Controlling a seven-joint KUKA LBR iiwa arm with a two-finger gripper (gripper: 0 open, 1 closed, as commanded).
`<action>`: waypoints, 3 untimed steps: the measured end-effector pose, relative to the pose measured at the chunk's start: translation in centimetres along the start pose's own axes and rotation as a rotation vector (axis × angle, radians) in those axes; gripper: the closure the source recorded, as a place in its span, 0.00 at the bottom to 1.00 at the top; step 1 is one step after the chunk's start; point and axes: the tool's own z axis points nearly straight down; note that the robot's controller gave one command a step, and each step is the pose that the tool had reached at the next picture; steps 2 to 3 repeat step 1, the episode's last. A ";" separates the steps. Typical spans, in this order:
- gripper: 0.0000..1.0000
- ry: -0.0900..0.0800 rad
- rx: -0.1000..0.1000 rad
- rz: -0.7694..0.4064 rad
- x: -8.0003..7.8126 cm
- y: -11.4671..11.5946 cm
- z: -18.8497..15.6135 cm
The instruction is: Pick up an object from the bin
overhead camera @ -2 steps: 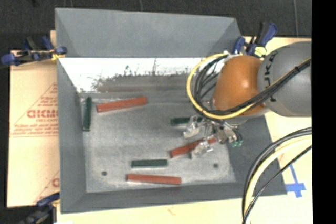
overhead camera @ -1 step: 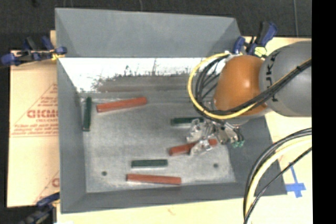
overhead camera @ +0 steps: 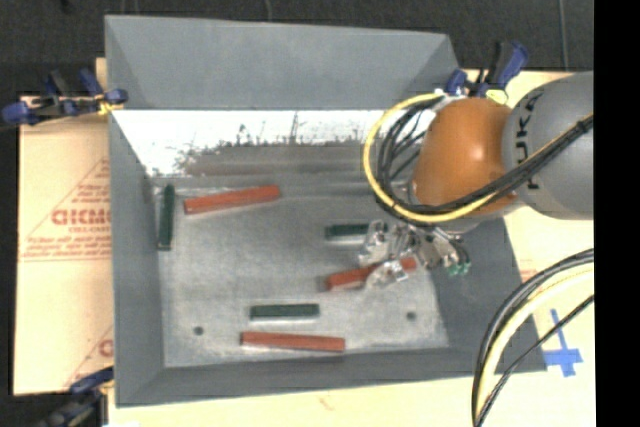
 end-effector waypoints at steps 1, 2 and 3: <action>1.00 -0.003 0.000 0.001 -0.1 0.0 -2.1; 1.00 -0.003 0.000 0.001 -0.1 0.0 -2.1; 1.00 -0.003 0.000 0.001 -0.1 0.0 -2.1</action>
Offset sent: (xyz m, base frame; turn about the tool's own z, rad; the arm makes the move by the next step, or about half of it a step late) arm 0.0001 -0.0002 0.0071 0.0000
